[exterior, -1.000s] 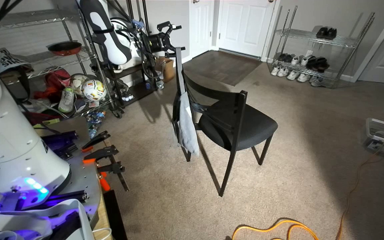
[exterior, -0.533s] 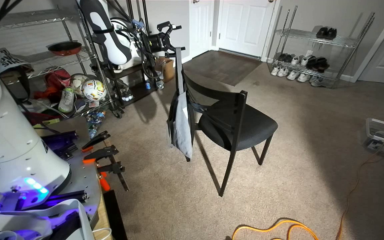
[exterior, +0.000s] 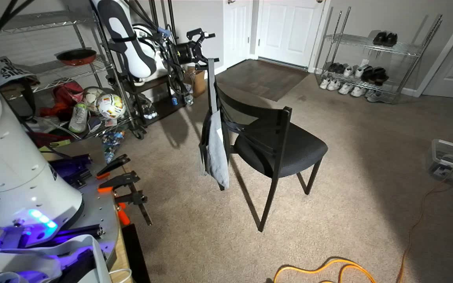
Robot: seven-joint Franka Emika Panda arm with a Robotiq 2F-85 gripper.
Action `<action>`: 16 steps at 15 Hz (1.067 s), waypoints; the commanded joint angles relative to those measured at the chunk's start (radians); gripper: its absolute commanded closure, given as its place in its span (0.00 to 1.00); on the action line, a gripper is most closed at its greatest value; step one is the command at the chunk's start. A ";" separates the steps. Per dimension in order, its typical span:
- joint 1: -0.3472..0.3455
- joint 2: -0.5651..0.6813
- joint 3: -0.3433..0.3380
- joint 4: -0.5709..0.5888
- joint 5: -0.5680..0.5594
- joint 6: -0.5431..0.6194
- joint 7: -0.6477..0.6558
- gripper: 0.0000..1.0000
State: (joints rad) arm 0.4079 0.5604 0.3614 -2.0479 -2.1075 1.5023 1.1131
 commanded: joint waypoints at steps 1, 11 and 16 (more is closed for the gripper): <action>0.008 0.041 0.006 0.068 -0.008 0.011 -0.005 0.00; 0.035 0.068 0.025 0.184 -0.030 0.142 -0.002 0.00; 0.033 0.068 0.011 0.213 0.026 0.102 -0.008 0.00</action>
State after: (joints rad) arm 0.4415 0.6359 0.3810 -1.8440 -2.1108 1.6207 1.1131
